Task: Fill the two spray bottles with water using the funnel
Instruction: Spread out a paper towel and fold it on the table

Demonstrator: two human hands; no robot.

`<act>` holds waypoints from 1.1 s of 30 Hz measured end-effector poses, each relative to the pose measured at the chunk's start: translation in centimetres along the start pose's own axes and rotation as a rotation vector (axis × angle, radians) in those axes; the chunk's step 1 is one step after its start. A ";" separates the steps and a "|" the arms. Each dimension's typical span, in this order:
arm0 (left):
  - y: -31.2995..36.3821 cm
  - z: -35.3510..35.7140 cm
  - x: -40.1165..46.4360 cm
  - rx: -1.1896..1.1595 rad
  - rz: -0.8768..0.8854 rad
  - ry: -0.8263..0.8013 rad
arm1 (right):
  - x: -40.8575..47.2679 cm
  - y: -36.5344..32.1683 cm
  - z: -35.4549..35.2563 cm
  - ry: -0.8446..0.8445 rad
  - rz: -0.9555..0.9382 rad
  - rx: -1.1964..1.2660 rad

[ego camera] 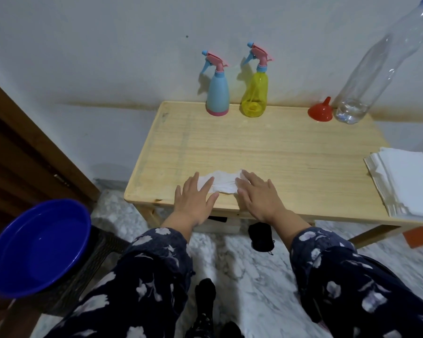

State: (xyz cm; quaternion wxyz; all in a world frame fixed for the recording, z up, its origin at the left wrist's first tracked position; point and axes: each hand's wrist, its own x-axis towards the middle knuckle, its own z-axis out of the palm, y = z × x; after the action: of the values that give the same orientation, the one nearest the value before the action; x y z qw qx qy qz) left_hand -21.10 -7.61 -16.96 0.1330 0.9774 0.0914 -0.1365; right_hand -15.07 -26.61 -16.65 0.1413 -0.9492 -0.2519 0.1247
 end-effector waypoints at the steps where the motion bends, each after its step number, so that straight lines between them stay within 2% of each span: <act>1: 0.1 0.1 0.2 -0.008 -0.029 -0.033 | 0.2 0.1 0.1 -0.048 0.004 -0.013; 4: 0.2 0.5 0.6 0.014 -0.063 -0.037 | 0.6 0.4 0.6 -0.090 0.058 -0.039; 11: 0.3 0.8 -0.5 0.090 -0.042 0.027 | -0.3 0.6 1.3 -0.012 0.030 -0.179; 17: 0.8 1.6 -2.5 0.000 -0.082 0.024 | -1.9 0.3 1.8 -0.007 0.154 0.009; 21: 0.5 1.9 -2.8 -0.036 -0.114 -0.001 | -1.7 -0.2 1.7 -0.072 0.130 -0.014; 25: 0.5 2.6 -3.3 -0.018 -0.059 0.092 | -2.8 -0.5 2.3 0.041 0.081 -0.019; 29: 1.0 2.4 -4.6 -0.084 -0.005 0.258 | -3.9 0.0 2.8 0.191 0.008 -0.020; 31: 1.6 1.7 -4.6 -0.238 -0.021 0.327 | -3.9 0.1 2.6 0.280 0.017 0.119; 33: 2.4 0.6 -4.0 -0.444 -0.041 0.377 | -3.8 -0.1 1.3 0.396 0.111 0.363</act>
State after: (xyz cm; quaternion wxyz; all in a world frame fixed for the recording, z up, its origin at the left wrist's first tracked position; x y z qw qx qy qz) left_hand -24.55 -10.60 -15.80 0.3214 0.9305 0.1617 0.0681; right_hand -18.69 -28.23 -17.24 0.3488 -0.9265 -0.1406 -0.0127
